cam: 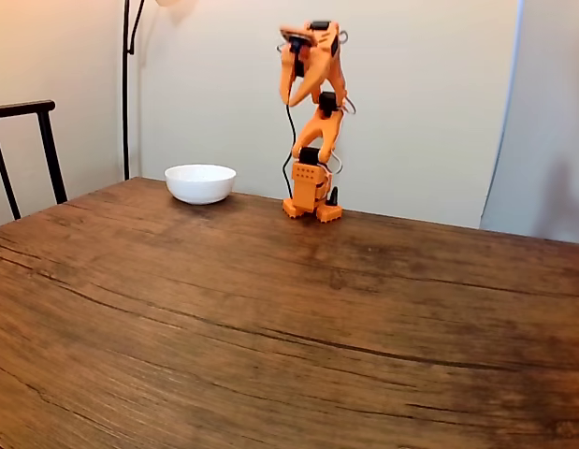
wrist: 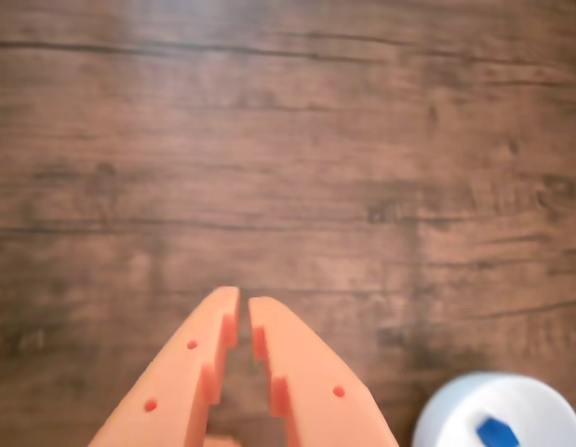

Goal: Grasp the cube and drop it in the bowl

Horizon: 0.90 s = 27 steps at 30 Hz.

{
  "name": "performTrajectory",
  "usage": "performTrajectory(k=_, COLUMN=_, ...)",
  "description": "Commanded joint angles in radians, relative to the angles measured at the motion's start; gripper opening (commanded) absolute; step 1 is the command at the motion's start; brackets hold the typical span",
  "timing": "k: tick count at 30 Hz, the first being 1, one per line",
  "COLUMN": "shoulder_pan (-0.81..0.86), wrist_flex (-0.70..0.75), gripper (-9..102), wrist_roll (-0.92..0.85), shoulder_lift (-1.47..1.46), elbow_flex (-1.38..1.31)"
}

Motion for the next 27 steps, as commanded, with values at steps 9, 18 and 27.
performTrajectory(k=9, shoulder_pan=-0.046, wrist_flex=-0.351, gripper=0, wrist_roll=-0.002, shoulder_lift=0.403, elbow_flex=0.601)
performTrajectory(k=18, shoulder_pan=-0.172, wrist_flex=-0.491, gripper=0, wrist_roll=-0.12, shoulder_lift=0.681, elbow_flex=1.034)
performTrajectory(k=27, shoulder_pan=-0.192, wrist_flex=-0.601, gripper=-1, wrist_roll=-0.11, shoulder_lift=0.765, elbow_flex=1.273)
